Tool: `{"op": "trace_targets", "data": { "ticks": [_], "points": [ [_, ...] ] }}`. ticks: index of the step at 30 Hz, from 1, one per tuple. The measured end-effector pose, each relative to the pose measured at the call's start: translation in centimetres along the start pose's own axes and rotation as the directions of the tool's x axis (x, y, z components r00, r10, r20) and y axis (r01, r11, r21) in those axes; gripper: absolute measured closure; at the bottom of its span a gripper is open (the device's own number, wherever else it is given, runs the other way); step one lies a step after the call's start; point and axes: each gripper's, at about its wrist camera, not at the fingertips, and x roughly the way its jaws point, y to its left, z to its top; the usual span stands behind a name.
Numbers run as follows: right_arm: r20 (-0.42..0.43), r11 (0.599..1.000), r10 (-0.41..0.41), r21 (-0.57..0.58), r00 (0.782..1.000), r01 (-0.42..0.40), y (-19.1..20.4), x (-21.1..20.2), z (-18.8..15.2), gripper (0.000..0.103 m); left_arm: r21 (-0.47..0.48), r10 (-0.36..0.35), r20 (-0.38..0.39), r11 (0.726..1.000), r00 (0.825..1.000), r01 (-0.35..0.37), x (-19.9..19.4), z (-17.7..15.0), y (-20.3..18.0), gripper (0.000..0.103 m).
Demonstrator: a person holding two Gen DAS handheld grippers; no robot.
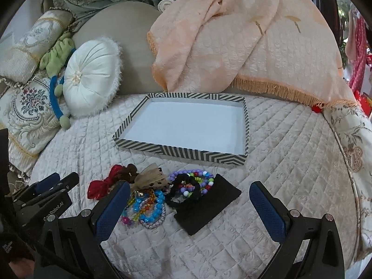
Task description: Organize jewelry
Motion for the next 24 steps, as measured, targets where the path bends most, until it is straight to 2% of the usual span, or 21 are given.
{"op": "trace_targets", "data": {
  "ticks": [24],
  "points": [
    [0.001,0.999,0.041,0.005,0.999,-0.041,1.3,-1.5,-1.1,0.001,-0.01,0.03,0.022,0.999,0.999,-0.03,-3.6,-1.5,0.8,0.057]
  ]
}}
